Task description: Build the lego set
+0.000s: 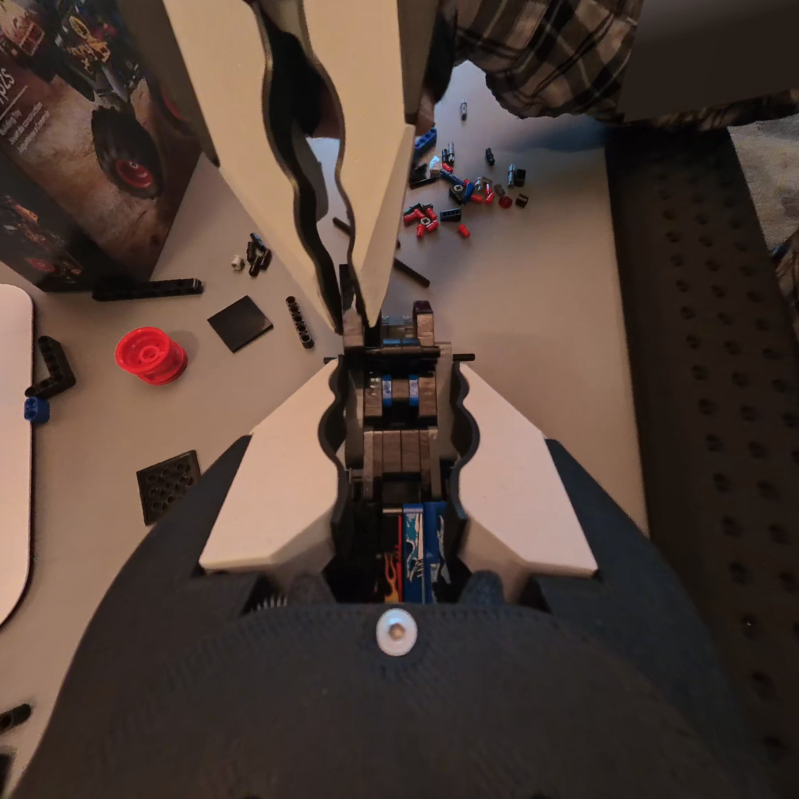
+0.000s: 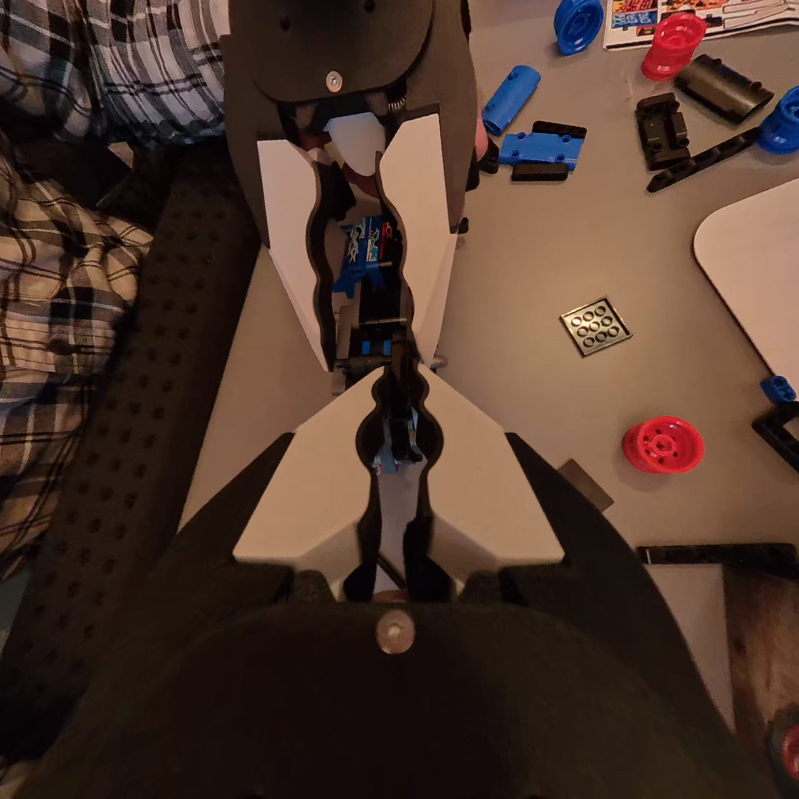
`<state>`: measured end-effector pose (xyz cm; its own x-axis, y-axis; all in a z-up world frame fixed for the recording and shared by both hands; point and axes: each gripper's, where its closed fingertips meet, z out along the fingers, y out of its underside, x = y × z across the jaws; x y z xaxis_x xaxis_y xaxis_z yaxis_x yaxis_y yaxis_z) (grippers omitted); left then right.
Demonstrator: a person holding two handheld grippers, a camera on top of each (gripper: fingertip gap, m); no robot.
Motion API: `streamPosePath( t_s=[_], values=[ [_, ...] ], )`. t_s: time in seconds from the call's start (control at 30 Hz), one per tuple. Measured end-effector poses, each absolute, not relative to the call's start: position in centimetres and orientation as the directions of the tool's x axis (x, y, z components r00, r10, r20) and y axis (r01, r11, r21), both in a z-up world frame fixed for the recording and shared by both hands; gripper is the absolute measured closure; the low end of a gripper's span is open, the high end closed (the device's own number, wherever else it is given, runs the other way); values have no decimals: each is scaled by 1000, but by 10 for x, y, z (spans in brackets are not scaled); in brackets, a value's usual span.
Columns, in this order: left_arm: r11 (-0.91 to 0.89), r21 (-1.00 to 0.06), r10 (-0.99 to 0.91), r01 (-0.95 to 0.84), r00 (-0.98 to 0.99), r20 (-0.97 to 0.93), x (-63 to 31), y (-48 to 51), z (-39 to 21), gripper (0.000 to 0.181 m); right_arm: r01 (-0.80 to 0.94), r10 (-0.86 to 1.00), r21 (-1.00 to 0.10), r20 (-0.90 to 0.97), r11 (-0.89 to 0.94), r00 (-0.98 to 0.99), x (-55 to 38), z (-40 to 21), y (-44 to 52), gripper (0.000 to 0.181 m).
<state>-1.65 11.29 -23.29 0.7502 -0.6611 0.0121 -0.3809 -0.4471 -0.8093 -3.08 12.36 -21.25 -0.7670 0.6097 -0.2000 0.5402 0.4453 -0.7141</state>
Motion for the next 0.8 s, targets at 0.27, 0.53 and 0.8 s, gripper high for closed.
streamPosePath(
  t_s=[0.27, 0.53, 0.8],
  values=[
    [-445, -809, -665, -385, 747, 10, -13, 113, -233, 135, 593, 642, -640, -195, 490, -741, -28, -213, 124, 176],
    [-447, -810, -665, -380, 747, 17, -12, 113, -233, 136, 558, 670, -696, -148, 453, -728, -25, -214, 124, 176],
    [-439, -808, -684, -392, 729, 18, -10, 113, -234, 136, 565, 681, -699, -150, 440, -716, -24, -208, 118, 175]
  ],
)
